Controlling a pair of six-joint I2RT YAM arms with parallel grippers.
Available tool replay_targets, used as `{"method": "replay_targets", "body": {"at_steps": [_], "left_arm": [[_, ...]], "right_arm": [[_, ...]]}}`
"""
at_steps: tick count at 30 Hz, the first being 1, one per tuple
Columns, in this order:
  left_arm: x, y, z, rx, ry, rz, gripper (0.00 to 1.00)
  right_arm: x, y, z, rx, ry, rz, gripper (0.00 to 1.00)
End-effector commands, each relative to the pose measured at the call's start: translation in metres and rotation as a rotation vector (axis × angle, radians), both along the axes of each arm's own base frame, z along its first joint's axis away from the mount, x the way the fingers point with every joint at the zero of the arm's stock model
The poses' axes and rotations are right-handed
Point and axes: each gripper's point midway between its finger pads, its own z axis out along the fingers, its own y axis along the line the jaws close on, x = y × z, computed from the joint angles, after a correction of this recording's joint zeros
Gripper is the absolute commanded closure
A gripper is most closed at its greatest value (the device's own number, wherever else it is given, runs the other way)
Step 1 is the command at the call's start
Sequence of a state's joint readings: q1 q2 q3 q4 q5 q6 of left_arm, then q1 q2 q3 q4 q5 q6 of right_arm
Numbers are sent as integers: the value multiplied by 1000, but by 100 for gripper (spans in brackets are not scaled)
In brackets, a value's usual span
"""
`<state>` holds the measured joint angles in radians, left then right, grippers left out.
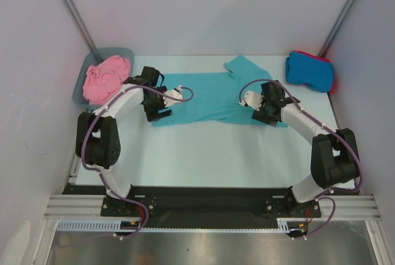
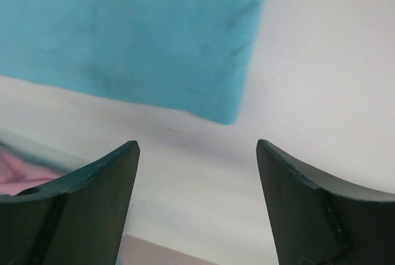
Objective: Fold and stack the t-shirts
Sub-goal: Fold the tshirt
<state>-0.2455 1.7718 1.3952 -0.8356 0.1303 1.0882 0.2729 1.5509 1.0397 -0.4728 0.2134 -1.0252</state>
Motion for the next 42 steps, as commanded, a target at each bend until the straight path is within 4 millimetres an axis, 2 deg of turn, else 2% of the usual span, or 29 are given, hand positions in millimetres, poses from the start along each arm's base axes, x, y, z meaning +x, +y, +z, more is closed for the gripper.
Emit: {"method": "replay_targets", "body": {"at_steps": [1, 4, 7, 15, 22, 31, 42], "left_arm": [[-39, -11, -3, -58, 66, -16, 18], [-55, -12, -10, -51, 92, -52, 17], [-61, -13, -15, -42, 79, -71, 18], [-44, -3, -38, 25, -9, -43, 18], [-30, -8, -50, 39, -47, -37, 19], [-28, -15, -56, 38, -30, -62, 24], [-18, -10, -75, 84, -53, -55, 33]], "right_arm": [[-8, 7, -4, 26, 20, -12, 26], [-10, 4, -8, 7, 26, -4, 26], [-7, 4, -6, 3, 18, 4, 26], [-1, 6, -2, 16, 2, -16, 27], [0, 5, -1, 9, -2, -10, 27], [8, 5, 3, 4, -20, -11, 27], [11, 4, 1, 3, -17, -19, 27]]}}
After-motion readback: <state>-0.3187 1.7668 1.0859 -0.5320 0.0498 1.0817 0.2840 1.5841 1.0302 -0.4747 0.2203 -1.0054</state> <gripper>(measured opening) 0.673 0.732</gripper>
